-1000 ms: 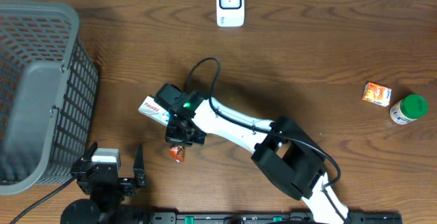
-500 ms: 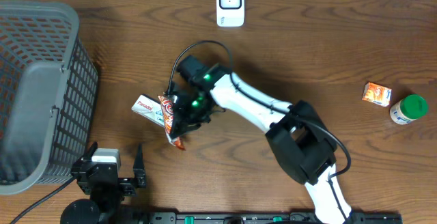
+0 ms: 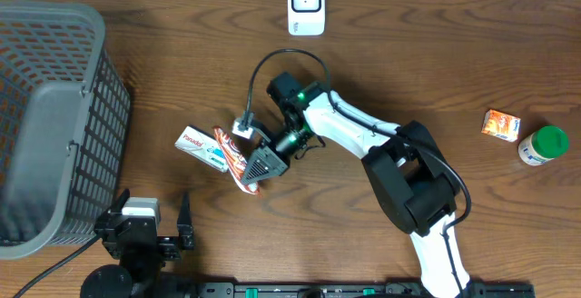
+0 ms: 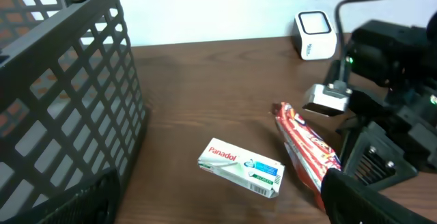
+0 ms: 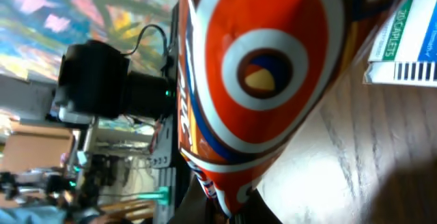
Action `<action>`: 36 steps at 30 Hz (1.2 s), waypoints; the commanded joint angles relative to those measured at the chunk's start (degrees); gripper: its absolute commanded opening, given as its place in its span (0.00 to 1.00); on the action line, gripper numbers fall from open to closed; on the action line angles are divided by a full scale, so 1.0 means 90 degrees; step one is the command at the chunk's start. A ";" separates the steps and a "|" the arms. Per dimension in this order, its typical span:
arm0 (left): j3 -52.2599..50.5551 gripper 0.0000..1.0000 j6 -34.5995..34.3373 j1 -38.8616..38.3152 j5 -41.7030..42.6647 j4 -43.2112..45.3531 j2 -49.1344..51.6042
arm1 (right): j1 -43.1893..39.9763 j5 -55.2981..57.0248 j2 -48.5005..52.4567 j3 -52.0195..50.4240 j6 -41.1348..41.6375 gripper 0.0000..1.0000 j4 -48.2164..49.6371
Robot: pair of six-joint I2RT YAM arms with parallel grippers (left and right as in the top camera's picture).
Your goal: Scan the item barcode
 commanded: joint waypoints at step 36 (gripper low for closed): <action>-0.0010 0.93 -0.0012 0.0027 0.0015 0.0005 -0.0039 | -0.0838 0.1598 -0.0027 -0.0257 0.1564 0.99 0.0872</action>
